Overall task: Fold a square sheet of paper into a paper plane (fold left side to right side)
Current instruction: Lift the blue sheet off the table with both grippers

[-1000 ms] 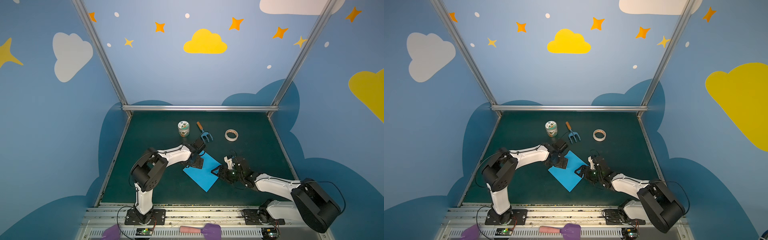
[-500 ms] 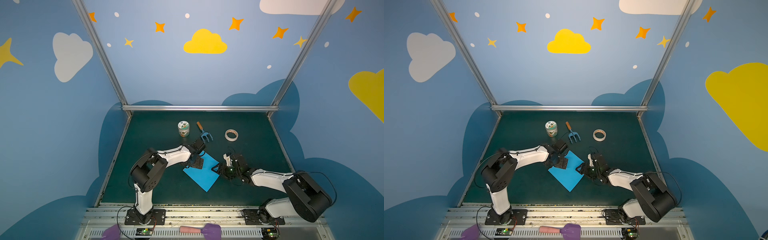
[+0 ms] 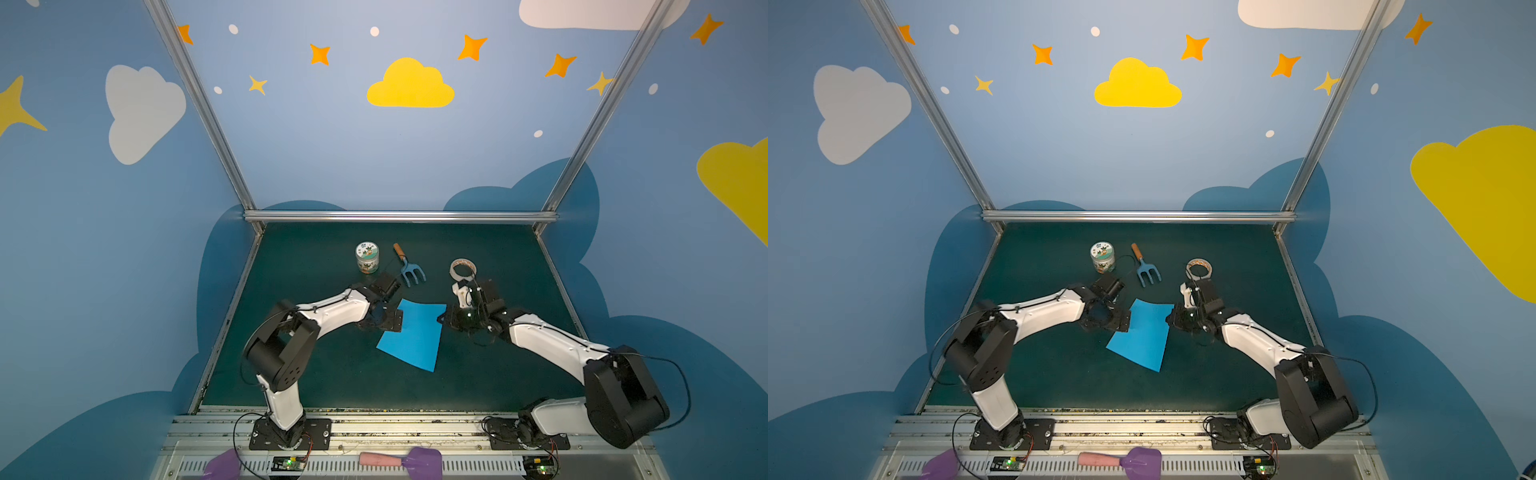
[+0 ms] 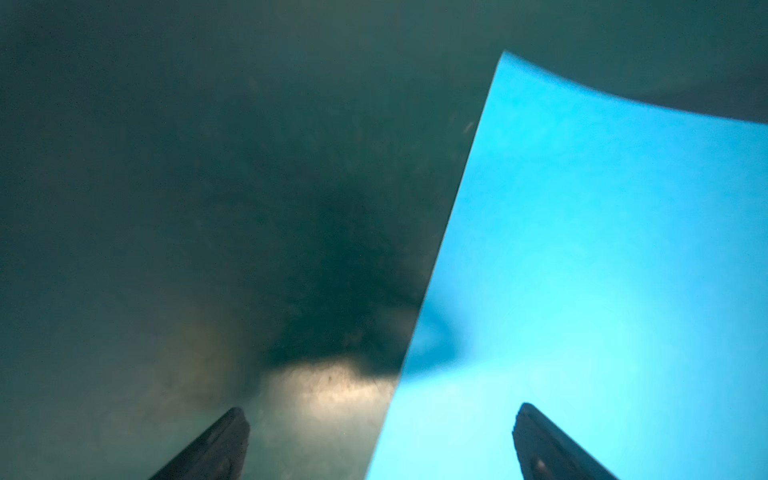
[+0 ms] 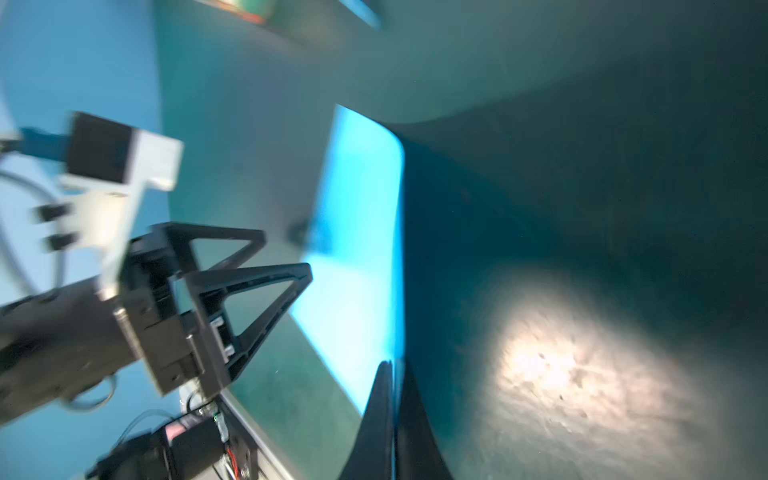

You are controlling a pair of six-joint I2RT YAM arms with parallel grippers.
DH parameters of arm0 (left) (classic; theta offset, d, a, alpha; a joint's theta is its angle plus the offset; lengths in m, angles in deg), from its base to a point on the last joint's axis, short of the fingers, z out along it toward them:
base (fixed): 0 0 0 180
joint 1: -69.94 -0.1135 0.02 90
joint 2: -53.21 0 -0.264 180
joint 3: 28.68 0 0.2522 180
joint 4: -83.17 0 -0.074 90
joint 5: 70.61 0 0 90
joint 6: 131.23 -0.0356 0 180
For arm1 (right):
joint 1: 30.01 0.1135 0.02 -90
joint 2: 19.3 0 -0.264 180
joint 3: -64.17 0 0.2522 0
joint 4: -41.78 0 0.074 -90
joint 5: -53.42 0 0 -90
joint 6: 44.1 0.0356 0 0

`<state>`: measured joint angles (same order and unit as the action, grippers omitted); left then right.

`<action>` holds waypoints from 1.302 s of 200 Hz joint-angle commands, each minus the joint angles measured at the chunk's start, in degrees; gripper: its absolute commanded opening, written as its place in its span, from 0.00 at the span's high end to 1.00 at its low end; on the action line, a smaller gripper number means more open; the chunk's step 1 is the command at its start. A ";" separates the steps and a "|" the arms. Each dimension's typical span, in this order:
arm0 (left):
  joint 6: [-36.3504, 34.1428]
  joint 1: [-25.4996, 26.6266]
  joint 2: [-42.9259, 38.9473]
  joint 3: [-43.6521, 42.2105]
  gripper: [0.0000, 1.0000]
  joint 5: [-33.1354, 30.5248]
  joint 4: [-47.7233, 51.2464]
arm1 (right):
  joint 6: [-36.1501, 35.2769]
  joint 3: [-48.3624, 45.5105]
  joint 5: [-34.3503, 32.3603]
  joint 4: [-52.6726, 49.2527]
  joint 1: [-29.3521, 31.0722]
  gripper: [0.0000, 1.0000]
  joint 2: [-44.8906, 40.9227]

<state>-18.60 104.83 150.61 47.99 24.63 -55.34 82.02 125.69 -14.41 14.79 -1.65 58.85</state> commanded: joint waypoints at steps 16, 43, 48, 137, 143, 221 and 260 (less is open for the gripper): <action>-1.18 -7.26 -13.48 -5.66 0.00 16.98 -13.19 | -19.26 21.50 4.95 -26.10 0.06 1.00 -0.62; 1.06 -11.37 -20.08 -9.47 0.00 22.41 -21.31 | -24.62 35.04 8.35 -35.55 0.48 1.00 1.18; 1.22 -11.92 -20.85 -9.81 0.00 23.87 -22.50 | -25.11 37.16 8.75 -36.62 0.63 1.00 1.44; 6.25 -14.88 -28.97 -13.52 0.00 35.14 -40.02 | -22.34 61.86 17.46 -40.74 2.18 1.00 4.22; 6.82 -14.91 -29.09 -13.59 0.00 35.53 -41.03 | -21.75 62.35 17.93 -40.01 2.23 1.00 4.11; 24.02 -14.34 -24.08 -18.05 0.00 43.14 -66.32 | -15.19 60.04 19.06 -31.21 -0.75 1.00 2.51; 26.72 -9.07 -21.69 -19.72 0.03 41.84 -72.03 | -10.21 50.47 18.30 -22.86 -4.64 1.00 0.39</action>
<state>4.75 92.68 128.16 28.39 65.43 -119.25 67.96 180.51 4.13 -14.31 -4.52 60.71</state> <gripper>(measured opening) 0.992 0.047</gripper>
